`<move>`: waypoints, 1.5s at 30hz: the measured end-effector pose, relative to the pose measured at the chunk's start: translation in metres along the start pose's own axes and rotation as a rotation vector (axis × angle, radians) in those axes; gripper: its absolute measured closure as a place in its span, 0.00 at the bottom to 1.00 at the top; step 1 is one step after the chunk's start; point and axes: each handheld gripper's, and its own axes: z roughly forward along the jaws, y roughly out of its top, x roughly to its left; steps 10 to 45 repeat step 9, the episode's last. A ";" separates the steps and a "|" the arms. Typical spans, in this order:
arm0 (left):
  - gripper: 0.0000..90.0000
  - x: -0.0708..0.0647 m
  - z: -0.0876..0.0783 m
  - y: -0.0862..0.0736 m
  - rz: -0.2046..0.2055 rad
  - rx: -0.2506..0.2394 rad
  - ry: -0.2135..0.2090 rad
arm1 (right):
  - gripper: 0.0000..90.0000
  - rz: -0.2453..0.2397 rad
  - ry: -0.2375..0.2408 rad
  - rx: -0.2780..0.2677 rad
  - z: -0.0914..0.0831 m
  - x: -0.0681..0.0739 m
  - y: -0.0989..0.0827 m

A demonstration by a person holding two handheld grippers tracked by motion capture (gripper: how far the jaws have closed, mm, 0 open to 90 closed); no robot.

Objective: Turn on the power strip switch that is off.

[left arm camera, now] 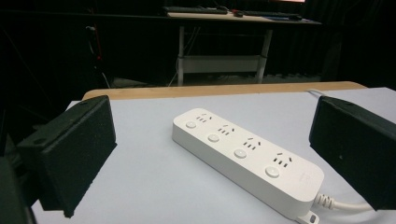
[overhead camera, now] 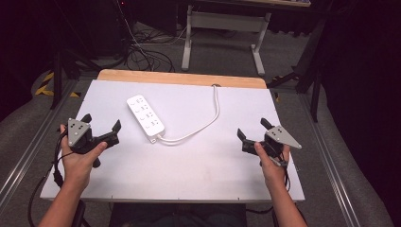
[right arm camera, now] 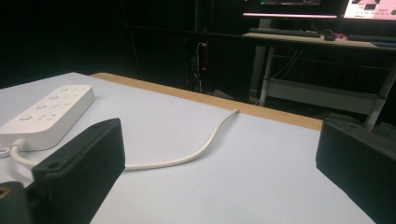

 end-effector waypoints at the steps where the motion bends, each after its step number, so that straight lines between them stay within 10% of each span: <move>1: 0.01 0.000 0.000 0.000 0.001 -0.003 -0.001 | 0.02 -0.002 0.001 0.000 0.000 0.000 0.000; 45: 0.02 0.001 0.001 -0.001 0.011 0.002 -0.004 | 0.02 0.004 0.007 0.000 0.001 -0.001 -0.001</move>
